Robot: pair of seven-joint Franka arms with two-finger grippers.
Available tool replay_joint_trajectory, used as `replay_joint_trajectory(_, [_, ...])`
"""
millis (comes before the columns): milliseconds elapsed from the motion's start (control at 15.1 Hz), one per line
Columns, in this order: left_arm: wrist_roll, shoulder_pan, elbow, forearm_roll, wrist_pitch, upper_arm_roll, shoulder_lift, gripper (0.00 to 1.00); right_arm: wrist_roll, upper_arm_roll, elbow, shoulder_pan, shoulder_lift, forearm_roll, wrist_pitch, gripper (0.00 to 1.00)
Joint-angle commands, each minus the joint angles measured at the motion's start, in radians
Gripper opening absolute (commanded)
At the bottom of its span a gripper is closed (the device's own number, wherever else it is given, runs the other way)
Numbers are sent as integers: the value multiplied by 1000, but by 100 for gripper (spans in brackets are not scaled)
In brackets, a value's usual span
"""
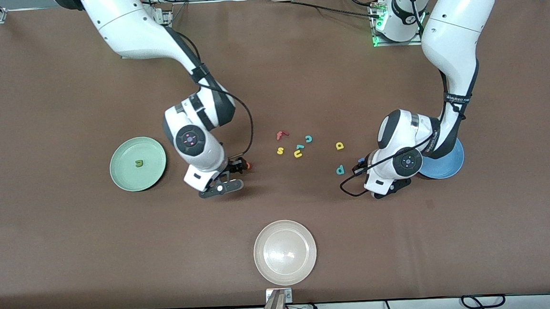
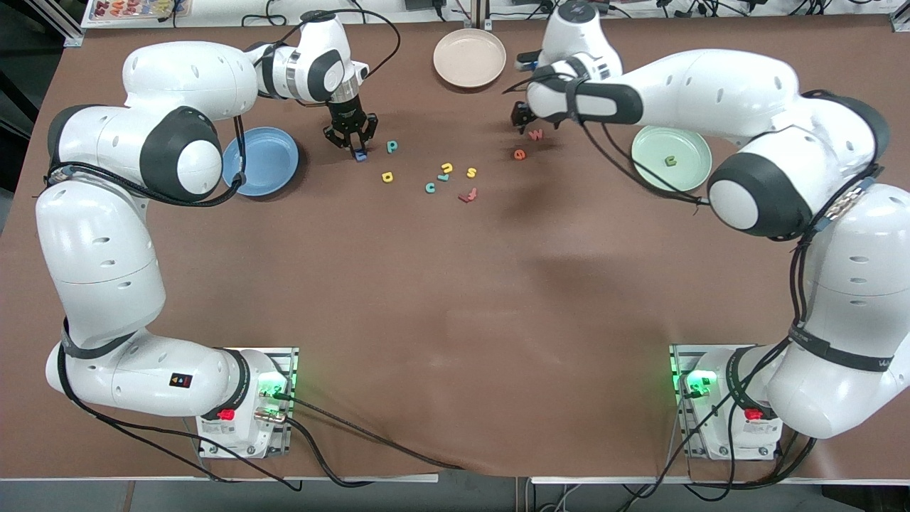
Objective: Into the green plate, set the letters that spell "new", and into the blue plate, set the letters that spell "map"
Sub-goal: 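Place the blue letter on the blue plate while the right gripper grasps orange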
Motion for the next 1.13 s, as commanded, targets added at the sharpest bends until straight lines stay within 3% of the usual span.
replay_joint_trajectory(0, [19,3,-1,26,-33,0,-30,4,71,-7,31,39,31,15,10,87])
replay_joint_trajectory(265, [220,61,45,30,-179,21,-93,4,120,-10,32,79,50,10,9,75])
replay_joint_trajectory(398, [349,103,45,94,-208,26,-115,4,120,-10,31,79,56,9,7,69])
replay_joint_trajectory(597, [571,225,34,144,-251,21,-131,5,120,-12,31,88,64,9,4,60])
replay_joint_trajectory(862, [627,274,-35,151,-242,24,-116,6,120,-13,31,90,74,7,6,59])
replay_joint_trajectory(1061, [627,282,-43,151,-216,28,-95,11,120,-13,31,90,79,-13,6,50])
